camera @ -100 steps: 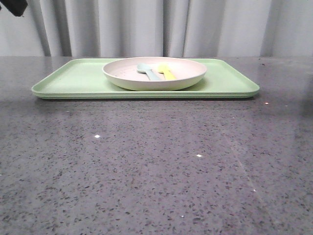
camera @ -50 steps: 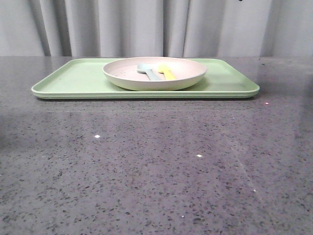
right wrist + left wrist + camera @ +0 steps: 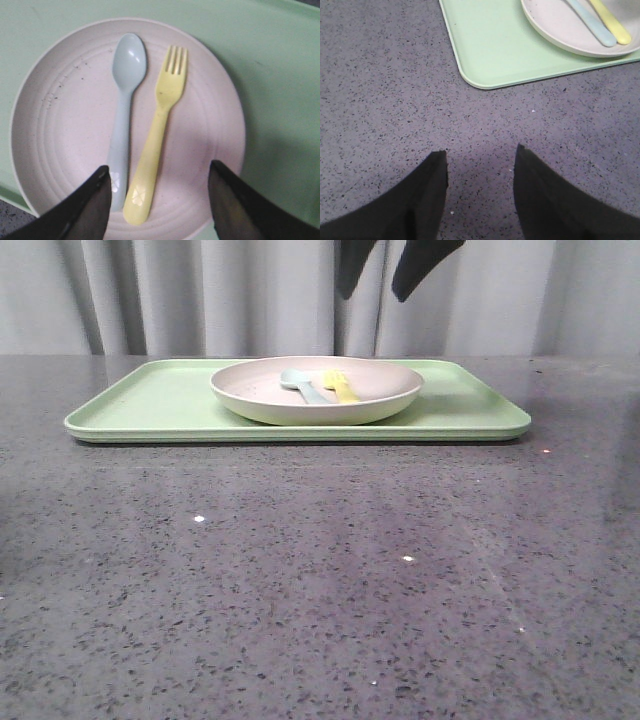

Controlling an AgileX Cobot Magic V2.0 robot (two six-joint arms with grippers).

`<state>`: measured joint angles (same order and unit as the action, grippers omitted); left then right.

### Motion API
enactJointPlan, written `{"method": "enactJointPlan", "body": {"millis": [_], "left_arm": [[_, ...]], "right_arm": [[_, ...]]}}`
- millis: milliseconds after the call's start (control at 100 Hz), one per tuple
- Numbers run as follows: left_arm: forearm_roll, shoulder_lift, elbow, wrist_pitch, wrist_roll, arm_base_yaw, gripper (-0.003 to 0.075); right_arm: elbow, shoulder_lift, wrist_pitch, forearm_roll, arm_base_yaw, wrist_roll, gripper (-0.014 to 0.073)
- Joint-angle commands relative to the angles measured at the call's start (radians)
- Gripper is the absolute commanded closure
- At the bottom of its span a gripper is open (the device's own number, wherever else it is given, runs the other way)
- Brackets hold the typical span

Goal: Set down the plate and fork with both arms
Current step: 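Lower the right gripper over the yellow fork on the plate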

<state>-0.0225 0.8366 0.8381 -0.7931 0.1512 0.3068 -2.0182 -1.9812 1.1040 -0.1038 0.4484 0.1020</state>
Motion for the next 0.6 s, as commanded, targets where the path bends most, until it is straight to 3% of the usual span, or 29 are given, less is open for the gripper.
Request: {"method": "enactJointPlan", "body": {"millis": [0,590], "left_arm": [[0.000,-0.007,0.025,0.057,0.011,-0.003,0.0405],[0.000,-0.007,0.025,0.053,0.011,-0.003,0.0405]], "right_arm": [[-0.042,0.018,-0.025,0.000,-0.001,-0.006,0.0156],[-0.042,-0.091,-0.013,-0.030,-0.002,-0.005,0.0156]]}}
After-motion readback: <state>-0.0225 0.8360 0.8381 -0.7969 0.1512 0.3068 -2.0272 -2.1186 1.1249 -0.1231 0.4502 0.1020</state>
